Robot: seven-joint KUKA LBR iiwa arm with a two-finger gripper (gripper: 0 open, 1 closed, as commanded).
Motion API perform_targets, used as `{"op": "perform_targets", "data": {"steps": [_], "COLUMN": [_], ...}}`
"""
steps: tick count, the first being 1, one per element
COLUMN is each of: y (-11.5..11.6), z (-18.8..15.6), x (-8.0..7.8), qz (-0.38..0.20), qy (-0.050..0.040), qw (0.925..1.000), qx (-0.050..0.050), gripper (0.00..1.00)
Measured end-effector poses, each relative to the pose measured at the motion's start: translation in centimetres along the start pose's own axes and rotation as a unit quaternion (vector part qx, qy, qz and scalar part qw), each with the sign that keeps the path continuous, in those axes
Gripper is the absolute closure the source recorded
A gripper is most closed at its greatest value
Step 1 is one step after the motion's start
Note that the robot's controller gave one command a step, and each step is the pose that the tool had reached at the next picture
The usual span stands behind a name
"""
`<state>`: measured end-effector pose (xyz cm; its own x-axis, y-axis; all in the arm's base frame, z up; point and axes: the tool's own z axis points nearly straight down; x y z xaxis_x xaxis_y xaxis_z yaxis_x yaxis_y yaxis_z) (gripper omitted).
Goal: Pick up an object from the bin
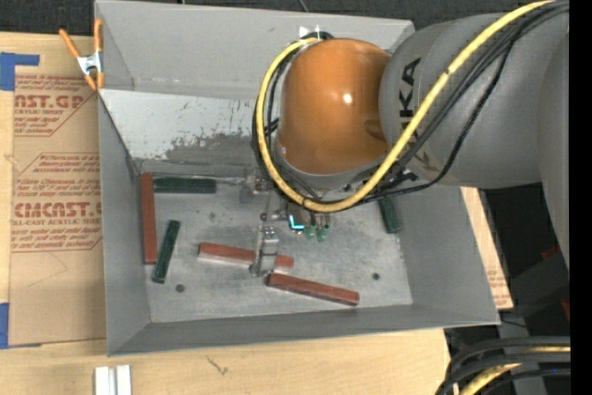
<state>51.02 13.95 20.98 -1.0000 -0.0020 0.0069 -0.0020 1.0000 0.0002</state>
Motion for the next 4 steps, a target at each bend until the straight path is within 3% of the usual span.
{"op": "perform_targets", "data": {"steps": [1, 2, 3, 4], "y": [-0.1, -0.9, -1.3, -2.6], "z": [-0.4, 3.2, 9.7, 13.9], "x": [-0.2, 0.1, -0.7, -2.1], "qz": [0.001, 0.041, 0.07, 0.185], "qy": [-0.0037, -0.0062, -0.006, -0.0031], "qw": [1.0, 0.9991, 0.9975, 0.9828], "qx": [-0.001, -0.001, -0.001, -0.001], "gripper": [0.0, 0.0, 0.0, 1.0]}}
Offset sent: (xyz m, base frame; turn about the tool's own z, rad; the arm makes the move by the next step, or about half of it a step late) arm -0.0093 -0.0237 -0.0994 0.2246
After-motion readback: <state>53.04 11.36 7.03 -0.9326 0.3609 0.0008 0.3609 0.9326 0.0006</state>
